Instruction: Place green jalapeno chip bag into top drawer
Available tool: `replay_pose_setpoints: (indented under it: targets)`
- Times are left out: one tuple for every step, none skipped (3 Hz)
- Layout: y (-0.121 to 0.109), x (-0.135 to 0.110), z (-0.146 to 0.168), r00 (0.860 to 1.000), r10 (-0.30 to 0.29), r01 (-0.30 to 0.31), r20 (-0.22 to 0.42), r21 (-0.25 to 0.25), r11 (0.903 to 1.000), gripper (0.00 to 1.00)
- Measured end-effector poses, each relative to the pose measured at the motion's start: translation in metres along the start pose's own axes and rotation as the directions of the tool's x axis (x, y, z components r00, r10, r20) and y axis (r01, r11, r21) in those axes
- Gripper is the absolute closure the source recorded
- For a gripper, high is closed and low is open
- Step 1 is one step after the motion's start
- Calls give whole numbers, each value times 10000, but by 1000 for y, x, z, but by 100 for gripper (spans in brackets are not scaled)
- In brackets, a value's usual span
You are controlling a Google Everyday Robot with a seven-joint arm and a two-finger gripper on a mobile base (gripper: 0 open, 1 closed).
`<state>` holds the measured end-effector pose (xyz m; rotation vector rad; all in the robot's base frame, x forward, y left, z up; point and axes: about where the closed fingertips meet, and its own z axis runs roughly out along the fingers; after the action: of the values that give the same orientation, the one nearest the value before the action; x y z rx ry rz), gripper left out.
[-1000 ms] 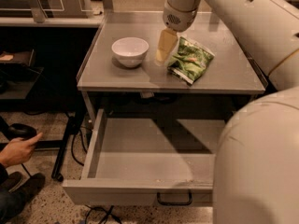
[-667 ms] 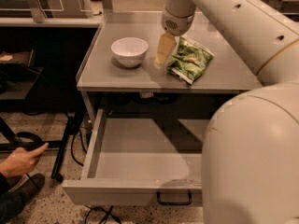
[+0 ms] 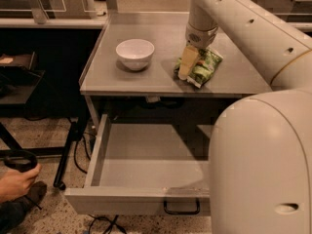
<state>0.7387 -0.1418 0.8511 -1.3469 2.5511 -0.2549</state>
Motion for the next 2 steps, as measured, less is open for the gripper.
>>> replay_pose_setpoints:
  targets:
    - [0,1,1,10000,10,-10,-19,-2,10000,0]
    - [0,1,1,10000,10,-10,-19,-2,10000,20]
